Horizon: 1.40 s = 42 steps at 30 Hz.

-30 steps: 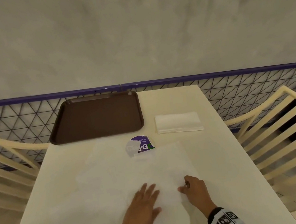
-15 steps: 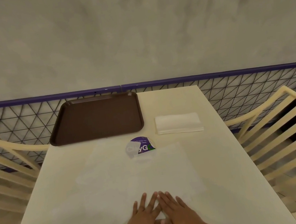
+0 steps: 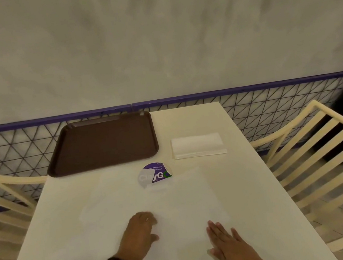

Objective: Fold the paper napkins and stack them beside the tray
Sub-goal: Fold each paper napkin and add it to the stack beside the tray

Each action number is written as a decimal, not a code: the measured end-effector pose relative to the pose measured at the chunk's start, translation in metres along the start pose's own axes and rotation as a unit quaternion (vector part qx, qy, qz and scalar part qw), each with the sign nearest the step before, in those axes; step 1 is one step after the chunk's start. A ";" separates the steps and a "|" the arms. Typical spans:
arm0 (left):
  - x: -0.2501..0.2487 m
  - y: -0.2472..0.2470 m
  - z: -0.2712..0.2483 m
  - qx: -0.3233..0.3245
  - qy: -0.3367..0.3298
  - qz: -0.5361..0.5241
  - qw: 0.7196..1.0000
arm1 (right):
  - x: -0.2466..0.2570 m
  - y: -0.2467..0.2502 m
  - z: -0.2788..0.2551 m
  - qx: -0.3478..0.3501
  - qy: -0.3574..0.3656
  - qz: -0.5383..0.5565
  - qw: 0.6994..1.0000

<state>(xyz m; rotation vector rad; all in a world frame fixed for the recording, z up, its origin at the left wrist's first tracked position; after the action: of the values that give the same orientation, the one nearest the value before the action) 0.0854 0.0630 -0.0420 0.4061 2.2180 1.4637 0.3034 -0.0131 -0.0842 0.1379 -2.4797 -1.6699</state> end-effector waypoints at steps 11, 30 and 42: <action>-0.006 0.016 0.058 0.155 0.066 0.120 0.978 | 0.003 0.036 -0.002 0.034 0.017 0.125 0.991; 0.035 0.068 0.020 -0.063 0.108 -0.384 0.915 | -0.008 0.099 0.078 0.180 0.045 0.345 0.920; 0.040 0.154 0.178 -0.228 0.129 -0.545 0.796 | -0.181 0.201 0.197 -0.029 -0.120 0.570 0.812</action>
<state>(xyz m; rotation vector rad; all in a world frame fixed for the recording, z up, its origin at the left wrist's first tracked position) 0.1433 0.2826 0.0313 -1.1158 1.5918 1.2705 0.4485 0.2712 0.0164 -1.3494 -1.8497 -1.1776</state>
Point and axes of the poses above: each hand's wrist, its own z-axis towards the middle knuckle, its own y-axis out of the back of the hand, x = y × z, the point moved 9 cm from there along z, towards the middle knuckle, and after that the axes turned 10 degrees about x, right-handed, at the moved point
